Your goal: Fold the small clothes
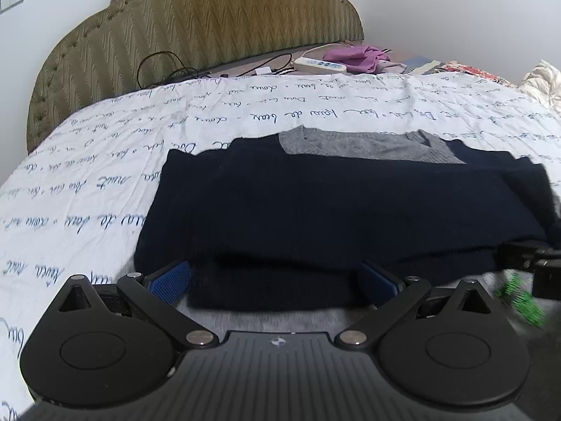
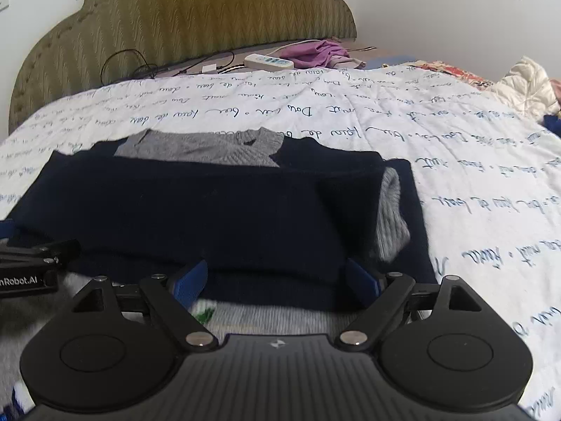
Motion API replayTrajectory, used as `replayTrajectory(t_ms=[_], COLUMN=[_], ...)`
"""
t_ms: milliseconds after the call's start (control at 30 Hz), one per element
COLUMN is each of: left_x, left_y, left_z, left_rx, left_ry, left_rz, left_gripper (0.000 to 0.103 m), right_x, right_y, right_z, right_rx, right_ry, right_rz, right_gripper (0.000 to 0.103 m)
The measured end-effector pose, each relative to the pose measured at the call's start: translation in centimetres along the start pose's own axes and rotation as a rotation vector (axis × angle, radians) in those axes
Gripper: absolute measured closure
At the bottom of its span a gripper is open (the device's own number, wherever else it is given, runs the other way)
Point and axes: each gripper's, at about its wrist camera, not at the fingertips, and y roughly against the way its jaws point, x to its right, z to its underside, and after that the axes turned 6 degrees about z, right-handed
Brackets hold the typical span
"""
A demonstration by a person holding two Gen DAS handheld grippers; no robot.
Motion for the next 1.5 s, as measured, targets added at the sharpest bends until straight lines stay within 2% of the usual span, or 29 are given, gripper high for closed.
replayTrajectory(t_ms=[233,500,967,1133,1267,1500], left_x=[0.6,0.7,0.3,0.2,0.3,0.1], left_y=[3.0,5.1,7.9,9.3,9.8,9.5], left_z=[2.4,5.0,7.5,9.1,10.5,10.3], left_rx=[-0.023,-0.044,-0.085,-0.07,-0.01,-0.009], left_ry=[0.02,0.038,0.039,0.053,0.034,0.045], left_rz=[0.063,0.061,0.079,0.078,0.077,0.082], left_gripper=[0.001,0.0,0.0,0.0,0.0,0.0], right_x=[0.1,0.4,0.0,0.1,0.1,0.2], right_y=[1.5,3.2,5.6,6.6,7.5,7.6], right_z=[1.6,4.2,6.9,8.3,9.6,10.0], right_rx=[-0.052,-0.052,-0.037,-0.033,-0.003,0.02], right_ry=[-0.004,-0.022,-0.008,-0.002,-0.008,-0.01], right_rz=[-0.003,-0.001,0.006,-0.009,-0.006,-0.008], right_gripper=[0.014,0.009,0.005,0.0,0.0,0.0])
